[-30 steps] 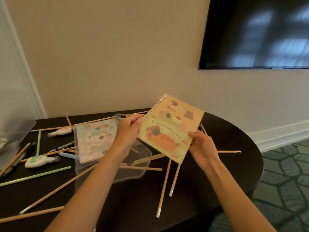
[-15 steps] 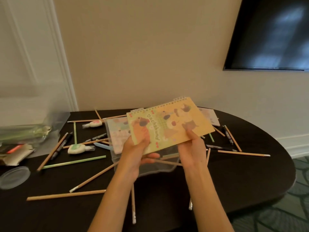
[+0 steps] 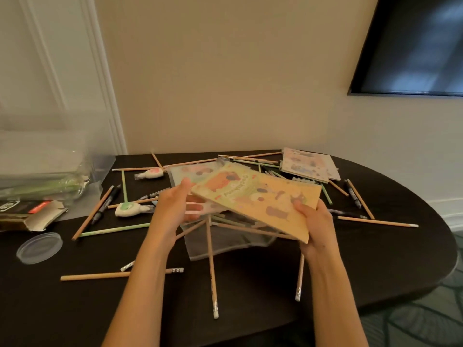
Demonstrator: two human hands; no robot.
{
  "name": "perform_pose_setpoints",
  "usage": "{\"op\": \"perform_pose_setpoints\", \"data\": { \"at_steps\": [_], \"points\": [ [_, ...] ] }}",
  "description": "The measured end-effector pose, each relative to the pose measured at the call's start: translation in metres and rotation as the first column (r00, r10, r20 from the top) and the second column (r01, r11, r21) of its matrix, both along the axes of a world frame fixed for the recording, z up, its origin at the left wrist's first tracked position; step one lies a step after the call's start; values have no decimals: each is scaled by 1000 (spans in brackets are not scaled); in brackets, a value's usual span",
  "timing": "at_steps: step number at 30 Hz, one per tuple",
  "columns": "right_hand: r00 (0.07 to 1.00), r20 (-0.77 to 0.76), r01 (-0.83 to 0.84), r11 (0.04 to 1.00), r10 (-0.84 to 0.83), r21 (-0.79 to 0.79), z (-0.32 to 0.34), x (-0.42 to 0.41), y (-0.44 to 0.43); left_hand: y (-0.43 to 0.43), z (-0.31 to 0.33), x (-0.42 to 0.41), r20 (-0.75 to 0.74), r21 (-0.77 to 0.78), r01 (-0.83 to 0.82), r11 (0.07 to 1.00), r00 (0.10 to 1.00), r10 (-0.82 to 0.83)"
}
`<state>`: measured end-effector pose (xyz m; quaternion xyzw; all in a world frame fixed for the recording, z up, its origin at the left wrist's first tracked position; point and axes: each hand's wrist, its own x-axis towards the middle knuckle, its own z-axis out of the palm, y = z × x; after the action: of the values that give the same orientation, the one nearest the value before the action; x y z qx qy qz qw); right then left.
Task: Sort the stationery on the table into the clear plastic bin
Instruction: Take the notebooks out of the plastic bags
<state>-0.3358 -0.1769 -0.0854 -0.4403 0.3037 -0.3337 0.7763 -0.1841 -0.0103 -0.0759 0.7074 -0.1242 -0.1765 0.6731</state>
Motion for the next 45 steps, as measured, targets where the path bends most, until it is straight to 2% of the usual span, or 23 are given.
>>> {"op": "perform_pose_setpoints", "data": {
  "at_steps": [1,3,5,6,7,8,10,11,12,13,14,17,21,27,31,37,39,41,45],
  "points": [
    [999,41,12,998,-14,55,-1,-2,-2,1,-2,0,133,90,-6,996,991,-6],
    [996,87,-16,990,4,141,-3,-6,-5,5,-11,9,336,340,35,940,929,-156],
    [994,82,-92,979,78,182,-3,-12,-5,4,-22,17,333,627,142,766,840,-429],
    [989,64,-145,971,135,189,-2,-14,-4,2,-38,31,261,765,148,626,818,-513],
    [980,33,-201,961,198,191,-1,-17,-4,-4,-65,56,256,810,113,576,815,-520],
    [964,3,-260,947,265,190,0,-18,-3,-12,-96,83,252,807,88,585,844,-474],
    [928,-47,-355,914,370,197,2,-21,-2,-24,-117,104,213,732,87,676,913,-347],
    [913,-75,-379,903,400,203,3,-22,-4,-26,-109,94,157,604,117,788,952,-261],
    [901,-108,-392,896,419,208,3,-23,-7,-20,-83,68,80,515,120,849,979,-187],
    [889,-149,-400,893,433,205,5,-25,-11,-16,-76,58,84,475,99,874,984,-157],
    [875,-191,-410,891,445,196,7,-27,-14,-15,-61,49,60,508,33,861,996,-73],
    [866,-252,-394,900,432,186,10,-34,-21,-20,-30,34,331,523,-45,851,931,-154],
    [963,-115,-217,955,243,201,9,-37,-13,-15,-21,29,408,549,-28,835,881,-239],
    [998,-64,-14,988,24,153,7,-27,-4,-14,-17,27,363,653,1,757,877,-314],
    [997,-47,65,994,-61,90,8,-26,0,-13,-16,25,352,633,-14,774,896,-271],
    [970,-110,200,971,-215,-127,0,1,30,-25,-12,18,437,651,-90,754,857,-274],
    [965,-137,194,961,-223,-196,-3,16,42,-28,-12,15,444,646,-62,761,841,-308],
    [974,-143,142,969,-173,-202,-3,32,54,-28,-15,12,477,633,-47,773,810,-341],
    [988,-149,27,998,-35,-53,-13,60,63,-20,-15,14,502,622,-39,782,787,-360]
  ]
}}
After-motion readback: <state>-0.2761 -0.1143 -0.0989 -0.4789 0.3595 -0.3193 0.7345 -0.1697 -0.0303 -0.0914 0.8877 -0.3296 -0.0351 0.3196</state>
